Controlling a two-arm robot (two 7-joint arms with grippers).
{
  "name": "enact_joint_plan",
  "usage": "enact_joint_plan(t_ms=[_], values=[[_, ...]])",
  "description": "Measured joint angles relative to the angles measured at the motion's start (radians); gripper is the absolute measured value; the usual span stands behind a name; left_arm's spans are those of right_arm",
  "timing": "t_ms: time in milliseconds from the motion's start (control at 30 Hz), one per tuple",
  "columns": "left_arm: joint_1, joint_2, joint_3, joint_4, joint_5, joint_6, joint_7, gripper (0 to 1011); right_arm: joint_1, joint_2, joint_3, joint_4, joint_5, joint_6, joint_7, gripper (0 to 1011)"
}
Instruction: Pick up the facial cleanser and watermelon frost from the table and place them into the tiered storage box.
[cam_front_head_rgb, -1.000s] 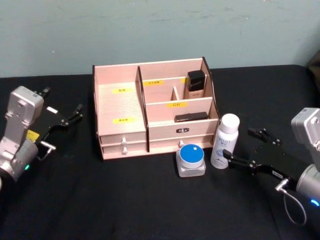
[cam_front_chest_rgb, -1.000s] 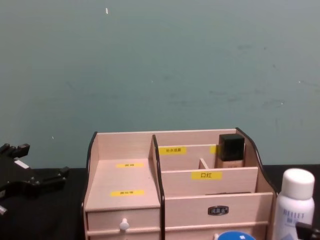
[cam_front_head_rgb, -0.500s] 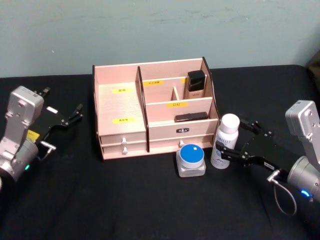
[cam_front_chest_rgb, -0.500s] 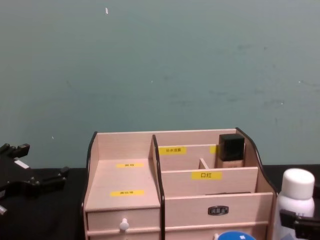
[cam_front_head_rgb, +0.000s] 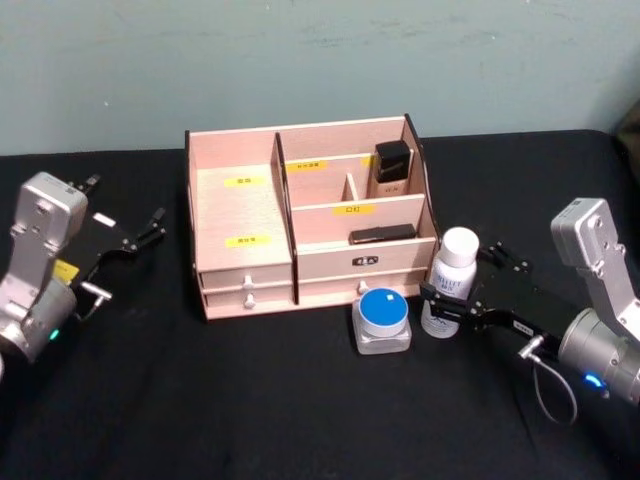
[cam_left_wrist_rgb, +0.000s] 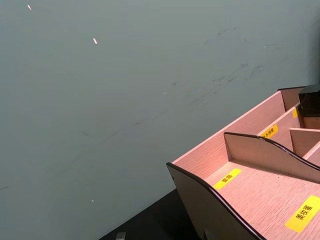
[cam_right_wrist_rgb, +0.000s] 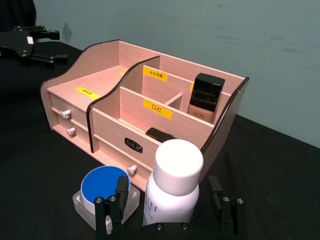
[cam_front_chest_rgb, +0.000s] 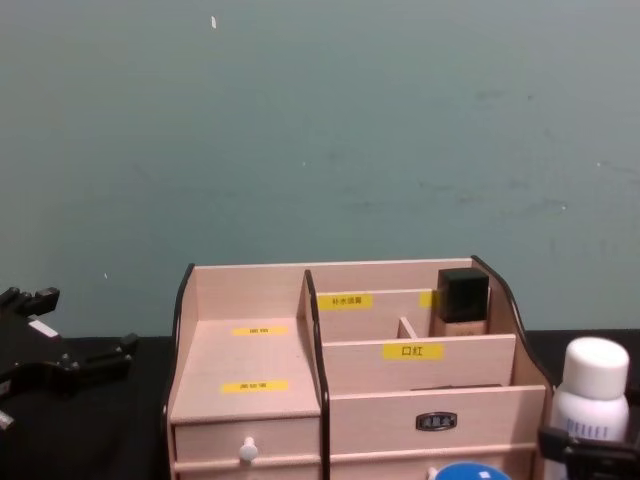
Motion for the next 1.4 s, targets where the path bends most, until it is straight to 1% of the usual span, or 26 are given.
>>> enact_joint_plan(t_ms=[233,633,833,1067,1400], values=[[0.0,0.0,0.0,0.0,0.0,0.0,0.0,1010,0.017,-0.015,-0.003,0.024,-0.017,0.01,0.001,1002],[0.0,0.0,0.0,0.0,0.0,0.0,0.0,1010,0.015,-0.013,-0.002,0.021,-0.016,0.01,0.001,1002],[0.0,0.0,0.0,0.0,0.0,0.0,0.0,1009,0.021,-0.024,-0.001,0.032,-0.012,0.005,0.013,1002],[0.0,0.0,0.0,0.0,0.0,0.0,0.0,1010,0.043,-0.036,-0.002,0.05,-0.007,0.0,0.022,1002],[0.0,0.0,0.0,0.0,0.0,0.0,0.0,1010,0.041,-0.035,-0.002,0.049,-0.007,0.0,0.022,1003]])
